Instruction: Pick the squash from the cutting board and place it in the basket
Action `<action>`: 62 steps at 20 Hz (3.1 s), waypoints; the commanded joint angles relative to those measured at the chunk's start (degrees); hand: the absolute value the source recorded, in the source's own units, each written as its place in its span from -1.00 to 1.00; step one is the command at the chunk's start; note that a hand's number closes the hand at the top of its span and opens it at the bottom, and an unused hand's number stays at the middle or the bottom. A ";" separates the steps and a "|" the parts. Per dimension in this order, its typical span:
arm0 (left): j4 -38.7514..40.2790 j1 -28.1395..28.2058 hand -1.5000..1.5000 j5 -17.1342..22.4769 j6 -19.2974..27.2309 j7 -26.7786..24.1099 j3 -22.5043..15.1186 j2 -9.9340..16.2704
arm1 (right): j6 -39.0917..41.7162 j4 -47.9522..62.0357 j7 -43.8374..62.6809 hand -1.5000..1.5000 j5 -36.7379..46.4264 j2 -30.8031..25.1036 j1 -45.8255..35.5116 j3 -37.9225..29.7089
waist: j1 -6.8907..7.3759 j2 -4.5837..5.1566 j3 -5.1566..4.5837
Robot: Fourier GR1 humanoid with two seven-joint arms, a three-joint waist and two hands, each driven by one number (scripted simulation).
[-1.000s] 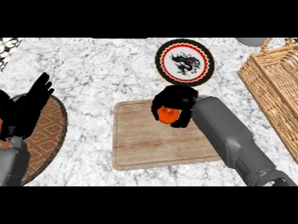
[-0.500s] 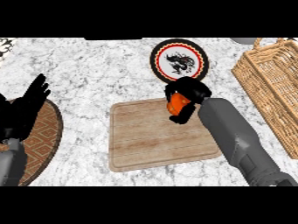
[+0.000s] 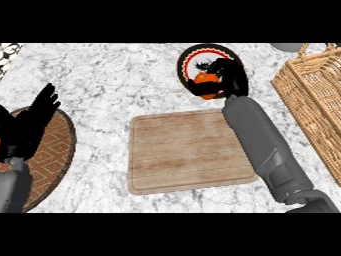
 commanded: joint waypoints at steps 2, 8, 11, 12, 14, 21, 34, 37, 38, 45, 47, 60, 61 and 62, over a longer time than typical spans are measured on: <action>-0.16 -2.08 0.00 -0.33 -0.33 0.30 -1.22 -0.51 | -22.89 -2.10 13.61 1.00 2.61 1.08 -8.05 -0.53 | 3.14 0.07 -0.16; 0.12 -1.66 0.00 -1.13 -0.14 0.79 -2.62 -1.61 | -34.68 8.32 34.90 1.00 15.33 0.25 -20.94 3.78 | 2.67 0.33 -0.28; 1.58 -2.14 0.00 -0.67 -0.65 -0.01 -1.02 -0.21 | -34.58 13.44 45.05 1.00 20.11 -0.56 -27.09 5.28 | 2.30 0.38 -0.28; 0.64 -2.38 0.00 -1.00 -0.11 0.47 -1.41 -0.56 | -33.58 14.16 48.24 1.00 21.47 -1.44 -29.05 5.88 | 1.51 -0.05 -0.23; 1.06 -1.95 0.00 -0.74 0.09 0.50 -1.37 -1.21 | -32.14 17.85 54.71 1.00 25.04 -1.87 -32.40 7.82 | 1.75 0.16 -0.24; -1.88 -1.46 0.00 -0.23 -0.29 3.06 -1.29 -0.58 | -27.16 20.75 62.25 1.00 30.07 -9.38 -35.96 11.32 | 1.87 0.49 0.00; 0.76 -1.26 0.00 -1.02 0.23 -0.19 -1.01 -1.66 | -19.51 24.75 69.92 1.00 34.94 -19.26 -37.60 15.70 | 1.06 0.62 -0.02; -0.85 -0.96 0.00 -0.22 -0.20 1.06 0.44 -0.02 | -20.72 24.78 70.82 1.00 34.75 -18.85 -35.31 15.77 | 0.51 0.10 0.05; 0.34 -0.64 0.00 -1.02 0.21 0.14 0.27 -0.22 | -20.95 24.06 69.44 1.00 34.19 -19.63 -35.54 15.30 | -0.28 -0.15 0.06; 1.59 -0.14 0.00 -1.13 0.65 -0.40 0.55 -1.06 | -22.71 22.58 67.40 1.00 33.27 -19.93 -29.20 14.81 | -1.01 -0.35 0.06; 1.54 1.80 0.00 -0.34 -1.04 -1.86 1.42 0.02 | -24.70 20.92 62.44 1.00 31.49 -23.12 -26.05 13.17 | -1.29 -0.43 0.07; -0.76 0.97 0.00 -0.64 -0.31 0.65 1.15 -0.34 | -35.34 17.33 64.32 -1.00 29.72 -27.52 -13.84 9.66 | -1.13 -0.39 0.03; -1.61 1.06 0.00 -1.13 1.05 1.01 0.28 -1.99 | -34.48 17.70 66.45 -1.00 31.05 -26.78 -15.23 10.53 | -0.61 -0.28 0.03; -3.98 0.74 0.00 0.25 -0.58 3.50 1.32 0.21 | -36.02 16.20 62.51 -1.00 29.55 -28.20 -11.97 9.35 | -0.66 -0.36 0.09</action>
